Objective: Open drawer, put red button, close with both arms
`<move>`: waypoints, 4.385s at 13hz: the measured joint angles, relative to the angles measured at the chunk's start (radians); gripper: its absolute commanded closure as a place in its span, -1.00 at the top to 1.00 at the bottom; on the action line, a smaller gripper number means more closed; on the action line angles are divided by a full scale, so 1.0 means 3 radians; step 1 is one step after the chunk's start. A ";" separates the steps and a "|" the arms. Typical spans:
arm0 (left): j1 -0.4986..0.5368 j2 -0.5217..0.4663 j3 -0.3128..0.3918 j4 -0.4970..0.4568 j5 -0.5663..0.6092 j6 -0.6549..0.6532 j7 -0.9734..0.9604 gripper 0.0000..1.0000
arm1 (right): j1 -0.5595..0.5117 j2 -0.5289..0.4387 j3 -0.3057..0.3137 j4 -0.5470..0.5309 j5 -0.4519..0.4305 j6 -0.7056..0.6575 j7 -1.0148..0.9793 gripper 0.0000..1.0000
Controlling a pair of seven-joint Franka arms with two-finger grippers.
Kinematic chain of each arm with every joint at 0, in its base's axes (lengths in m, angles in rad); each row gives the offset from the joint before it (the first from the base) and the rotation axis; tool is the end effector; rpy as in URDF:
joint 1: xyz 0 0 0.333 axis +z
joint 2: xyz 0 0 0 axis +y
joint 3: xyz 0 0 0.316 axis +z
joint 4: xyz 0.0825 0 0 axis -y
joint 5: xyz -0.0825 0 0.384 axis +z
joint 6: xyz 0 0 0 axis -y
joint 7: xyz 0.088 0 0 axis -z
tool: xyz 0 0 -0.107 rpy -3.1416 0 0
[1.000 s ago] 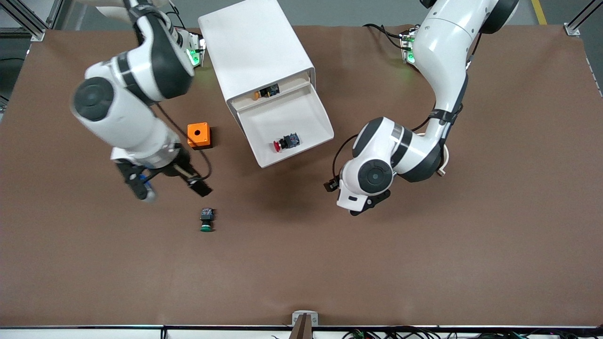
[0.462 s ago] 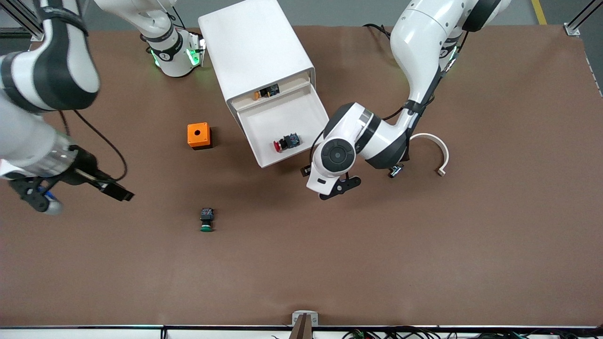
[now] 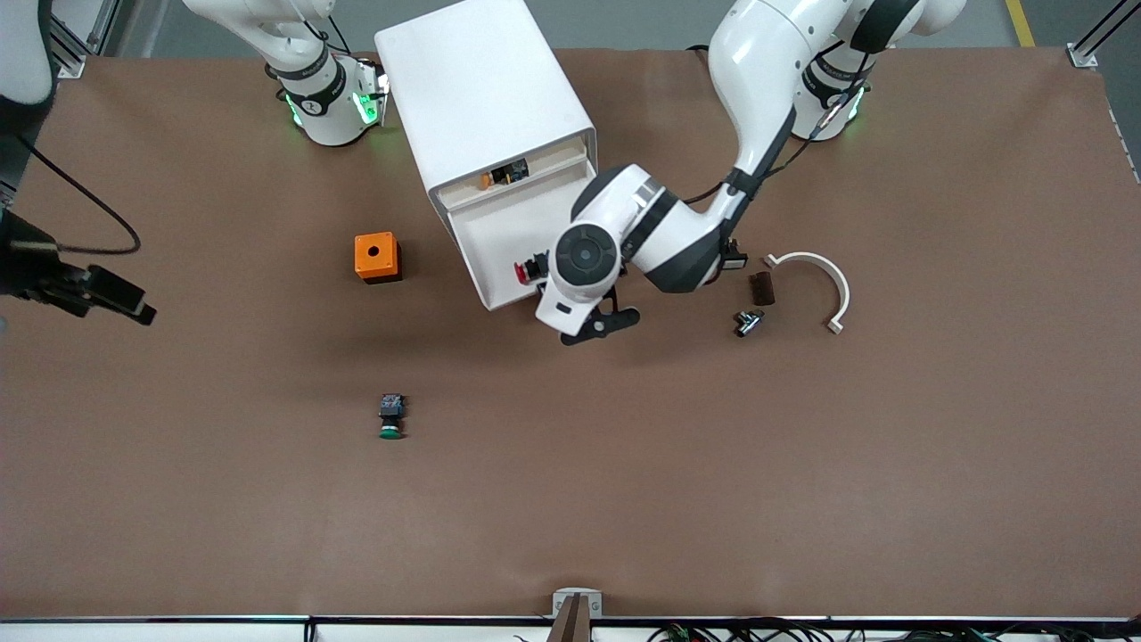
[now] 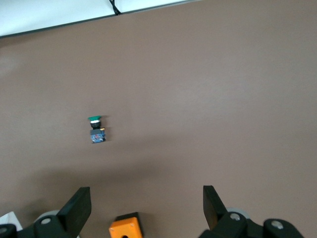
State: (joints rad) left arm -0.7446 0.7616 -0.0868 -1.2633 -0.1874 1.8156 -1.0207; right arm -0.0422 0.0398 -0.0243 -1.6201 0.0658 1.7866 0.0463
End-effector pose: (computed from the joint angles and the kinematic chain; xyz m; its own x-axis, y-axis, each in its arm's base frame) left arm 0.4873 -0.5352 0.2912 0.9152 0.2650 -0.3036 0.2584 -0.9640 -0.0626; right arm 0.5848 -0.0330 0.5986 0.9844 -0.1258 0.1228 -0.1178 -0.9905 -0.0703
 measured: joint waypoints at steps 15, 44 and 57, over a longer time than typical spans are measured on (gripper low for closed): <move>-0.0603 0.0002 -0.0007 -0.0062 -0.0394 0.0000 -0.0585 0.99 | 0.0005 -0.0296 0.0085 -0.0135 -0.0127 -0.0170 -0.0069 1.00; 0.2176 -0.1839 0.0052 -0.0153 0.0857 -0.1338 0.2336 0.99 | 0.0000 -0.0297 0.0044 -0.0080 -0.0163 -0.0245 -0.0357 1.00; 0.2755 -0.2864 -0.0225 -0.1340 0.0623 -0.0859 0.2772 0.99 | -0.0009 -0.0297 0.0024 -0.0080 -0.0164 -0.0284 -0.0359 1.00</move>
State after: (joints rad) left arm 0.0818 -0.0976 -0.1542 -1.6653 -0.0007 1.5578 -0.1890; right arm -0.0448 -0.0493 -0.0171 -1.6442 0.0167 1.7014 -0.0614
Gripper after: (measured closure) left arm 0.000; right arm 0.000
